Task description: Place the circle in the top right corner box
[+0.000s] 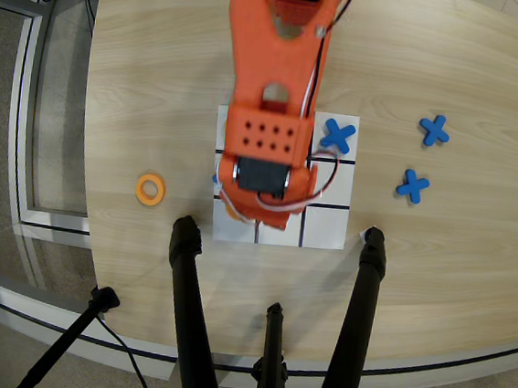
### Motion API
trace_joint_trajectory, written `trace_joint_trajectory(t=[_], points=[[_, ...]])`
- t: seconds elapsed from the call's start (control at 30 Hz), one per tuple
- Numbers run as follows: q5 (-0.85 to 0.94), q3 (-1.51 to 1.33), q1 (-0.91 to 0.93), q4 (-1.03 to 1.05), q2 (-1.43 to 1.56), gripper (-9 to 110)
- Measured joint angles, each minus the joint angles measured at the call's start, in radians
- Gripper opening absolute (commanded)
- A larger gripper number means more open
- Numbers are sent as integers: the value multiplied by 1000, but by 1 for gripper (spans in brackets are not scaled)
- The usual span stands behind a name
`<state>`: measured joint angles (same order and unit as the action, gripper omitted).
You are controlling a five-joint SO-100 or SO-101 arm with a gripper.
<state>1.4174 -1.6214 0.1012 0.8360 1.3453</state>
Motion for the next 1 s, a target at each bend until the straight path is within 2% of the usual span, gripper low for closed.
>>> trace_joint_trajectory(t=[0.3,1.0], points=[[-8,258,26,26,-250,0],[-20,341,21,38,-330,0]])
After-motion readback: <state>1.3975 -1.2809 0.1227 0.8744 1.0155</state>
